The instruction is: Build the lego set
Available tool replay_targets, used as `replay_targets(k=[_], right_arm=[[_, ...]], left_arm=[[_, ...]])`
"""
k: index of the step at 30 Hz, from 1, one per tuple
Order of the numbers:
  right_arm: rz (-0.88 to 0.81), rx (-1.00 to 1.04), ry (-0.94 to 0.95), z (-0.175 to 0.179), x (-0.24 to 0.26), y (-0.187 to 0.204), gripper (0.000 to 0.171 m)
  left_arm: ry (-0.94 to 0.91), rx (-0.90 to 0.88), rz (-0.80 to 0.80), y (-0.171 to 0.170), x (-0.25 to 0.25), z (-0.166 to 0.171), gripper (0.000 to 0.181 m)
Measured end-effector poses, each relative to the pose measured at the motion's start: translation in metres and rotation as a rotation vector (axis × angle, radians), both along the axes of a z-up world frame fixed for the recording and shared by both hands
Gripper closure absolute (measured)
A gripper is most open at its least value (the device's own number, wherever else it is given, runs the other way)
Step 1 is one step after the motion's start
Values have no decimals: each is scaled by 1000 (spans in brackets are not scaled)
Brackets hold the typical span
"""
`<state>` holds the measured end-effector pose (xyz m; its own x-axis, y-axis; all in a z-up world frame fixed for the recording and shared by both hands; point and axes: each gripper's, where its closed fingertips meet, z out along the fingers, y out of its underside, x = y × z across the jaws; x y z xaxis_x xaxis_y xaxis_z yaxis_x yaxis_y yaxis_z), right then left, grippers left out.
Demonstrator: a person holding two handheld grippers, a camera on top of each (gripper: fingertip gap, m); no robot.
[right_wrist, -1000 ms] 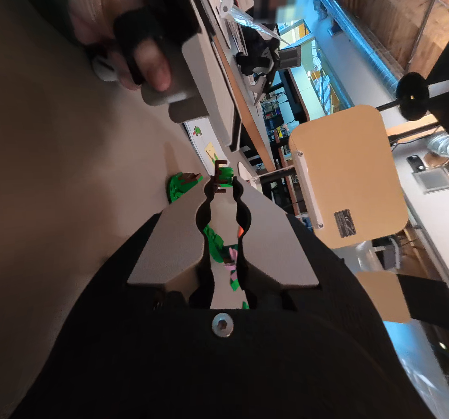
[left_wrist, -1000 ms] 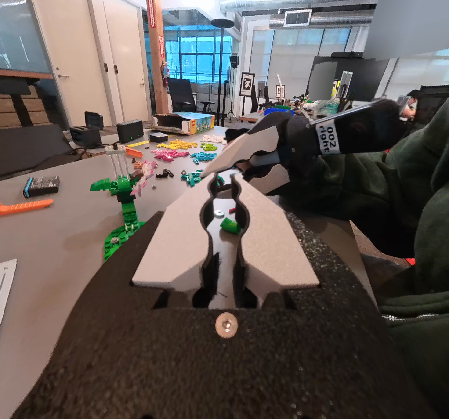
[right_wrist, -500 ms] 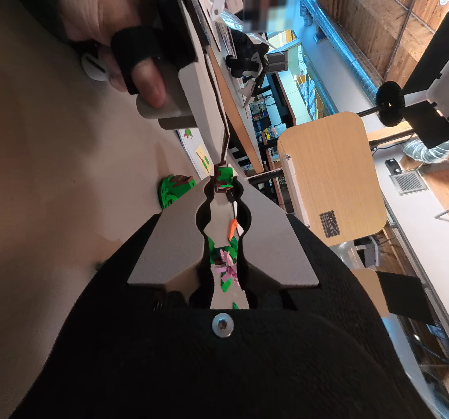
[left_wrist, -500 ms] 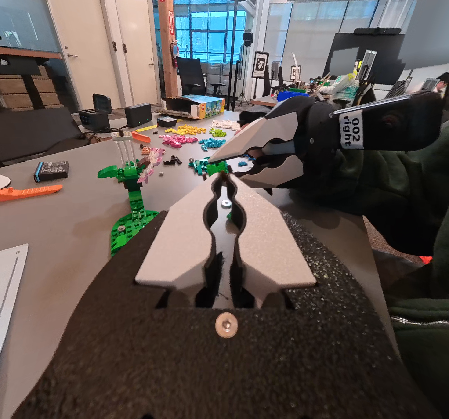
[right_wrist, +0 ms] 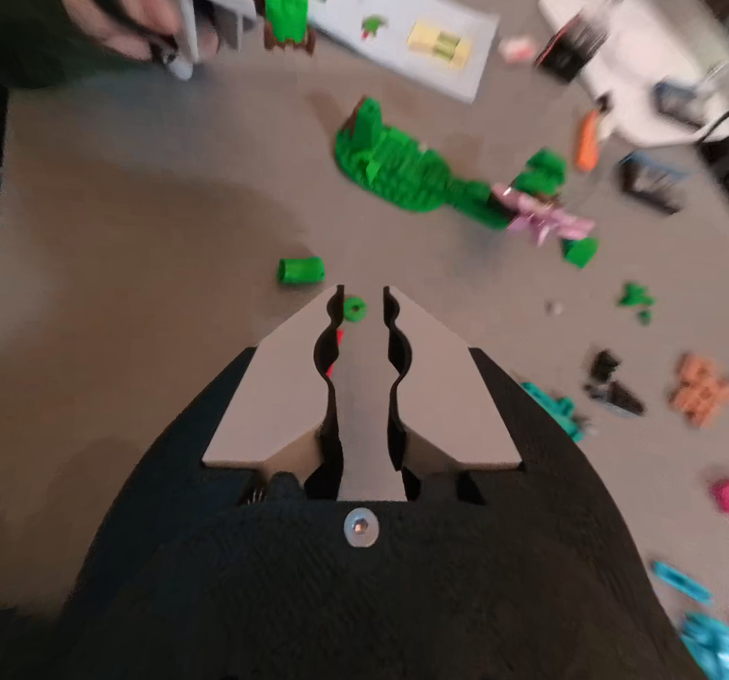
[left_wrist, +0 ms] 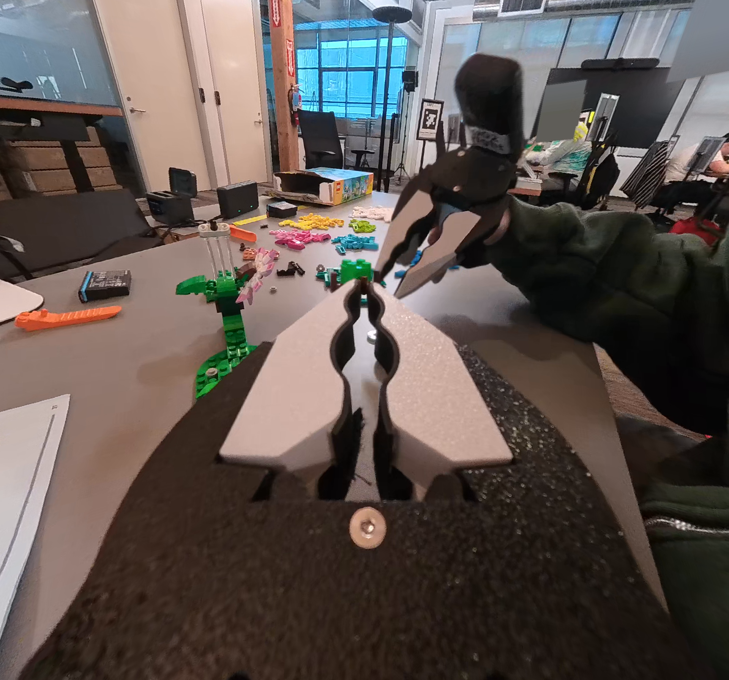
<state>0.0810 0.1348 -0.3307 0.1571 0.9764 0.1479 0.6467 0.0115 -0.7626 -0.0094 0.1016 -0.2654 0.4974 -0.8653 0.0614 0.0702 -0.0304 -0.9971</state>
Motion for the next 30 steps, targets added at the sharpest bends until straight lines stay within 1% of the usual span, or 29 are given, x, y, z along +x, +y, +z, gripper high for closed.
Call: replay_targets(k=[3,8,14,16,20,22,24,26,30], right_arm=[[-22,-115,-59,-19,-2,-2,152],[-49,-158,-144,-38,-4,4,152],[-41,-157,-142,-38,-6,7,157],[-1,-107,-84,-18,-17,5,157],[169,-10,158,55,-52,-18,157],[263,9,200,74,-62,-33,157],[338,-12,215,84,-68,-45,157],[376,-61,218,87,-71,-51,157],[399,-111,171,79,-73,-50,157]], left_arm=[[18,3,-12,-2,3,-2,181],[39,20,-24,-5,5,-3,181],[39,21,-34,-6,6,-3,181],[38,29,-40,-7,7,-2,181],[44,58,-74,-12,11,-1,181],[47,70,-92,-15,13,-1,181],[41,72,-113,-18,15,0,181],[30,65,-133,-20,16,0,181],[18,59,-144,-21,16,1,181]])
